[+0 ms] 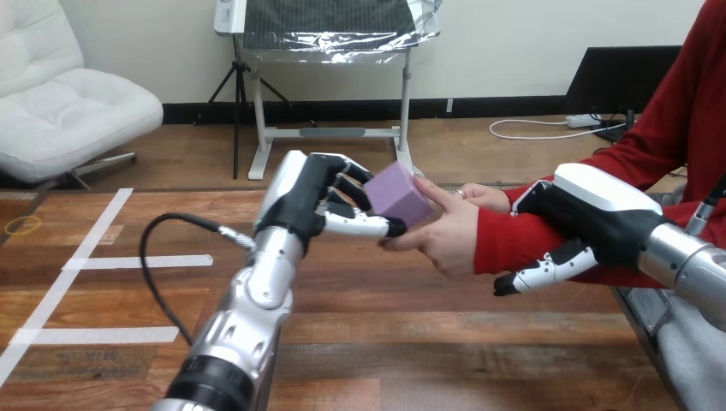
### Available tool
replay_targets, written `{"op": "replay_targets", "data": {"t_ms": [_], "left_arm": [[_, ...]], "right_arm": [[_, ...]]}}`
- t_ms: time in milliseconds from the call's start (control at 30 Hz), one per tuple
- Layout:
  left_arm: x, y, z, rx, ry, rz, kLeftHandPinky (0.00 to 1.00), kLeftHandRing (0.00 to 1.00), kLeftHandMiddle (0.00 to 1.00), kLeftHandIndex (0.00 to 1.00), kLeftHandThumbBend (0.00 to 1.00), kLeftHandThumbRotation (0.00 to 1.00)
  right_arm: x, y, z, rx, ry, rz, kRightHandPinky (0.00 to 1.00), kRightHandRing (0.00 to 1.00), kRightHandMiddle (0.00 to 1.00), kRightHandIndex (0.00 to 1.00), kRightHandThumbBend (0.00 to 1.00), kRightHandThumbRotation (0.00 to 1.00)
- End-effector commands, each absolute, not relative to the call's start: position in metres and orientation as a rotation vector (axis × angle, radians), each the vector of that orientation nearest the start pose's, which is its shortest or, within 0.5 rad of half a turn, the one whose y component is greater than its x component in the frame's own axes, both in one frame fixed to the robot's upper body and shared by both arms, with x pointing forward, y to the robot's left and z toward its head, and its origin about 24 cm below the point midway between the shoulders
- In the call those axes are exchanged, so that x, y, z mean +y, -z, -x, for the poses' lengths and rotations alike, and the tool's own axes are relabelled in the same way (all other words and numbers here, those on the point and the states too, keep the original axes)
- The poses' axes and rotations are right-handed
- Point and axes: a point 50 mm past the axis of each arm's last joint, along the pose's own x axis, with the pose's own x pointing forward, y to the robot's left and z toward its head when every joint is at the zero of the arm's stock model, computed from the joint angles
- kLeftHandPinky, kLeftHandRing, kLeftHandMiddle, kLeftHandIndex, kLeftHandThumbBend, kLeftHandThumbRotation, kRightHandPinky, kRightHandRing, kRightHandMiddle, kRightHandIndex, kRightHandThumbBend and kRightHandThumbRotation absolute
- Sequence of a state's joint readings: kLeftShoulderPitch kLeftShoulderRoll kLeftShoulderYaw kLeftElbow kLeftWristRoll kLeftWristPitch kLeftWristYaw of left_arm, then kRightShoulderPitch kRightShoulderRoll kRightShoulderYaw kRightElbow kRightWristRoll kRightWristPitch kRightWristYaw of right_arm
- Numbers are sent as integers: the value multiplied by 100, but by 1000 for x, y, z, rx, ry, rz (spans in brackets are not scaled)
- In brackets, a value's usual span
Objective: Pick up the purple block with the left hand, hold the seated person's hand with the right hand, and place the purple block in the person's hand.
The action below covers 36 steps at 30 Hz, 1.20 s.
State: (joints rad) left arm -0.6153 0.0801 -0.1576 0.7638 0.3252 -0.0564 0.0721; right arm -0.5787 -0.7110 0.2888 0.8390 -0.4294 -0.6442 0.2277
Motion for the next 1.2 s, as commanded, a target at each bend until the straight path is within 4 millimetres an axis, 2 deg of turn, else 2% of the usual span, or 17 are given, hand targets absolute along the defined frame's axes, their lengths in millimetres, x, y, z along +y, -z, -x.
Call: {"op": "replay_targets", "data": {"t_ms": [0, 267, 867, 1167], "left_arm": [[85, -78, -368, -59, 213, -563, 34, 42, 46, 45, 74, 0], [74, -74, -368, -32, 245, -548, 27, 35, 41, 44, 76, 0], [57, -62, -363, 4, 314, -554, 27, 35, 41, 44, 76, 0], [54, -58, -361, 16, 333, -553, 24, 32, 40, 44, 75, 0]], "right_arm": [[-221, -113, -339, -274, -532, 1116, 18, 20, 25, 27, 91, 40], [-218, -116, -338, -275, -539, 1110, 18, 21, 26, 27, 91, 41], [-214, -121, -335, -291, -539, 1095, 15, 19, 25, 27, 91, 42], [-214, -122, -335, -292, -537, 1090, 16, 19, 25, 27, 91, 41]]}}
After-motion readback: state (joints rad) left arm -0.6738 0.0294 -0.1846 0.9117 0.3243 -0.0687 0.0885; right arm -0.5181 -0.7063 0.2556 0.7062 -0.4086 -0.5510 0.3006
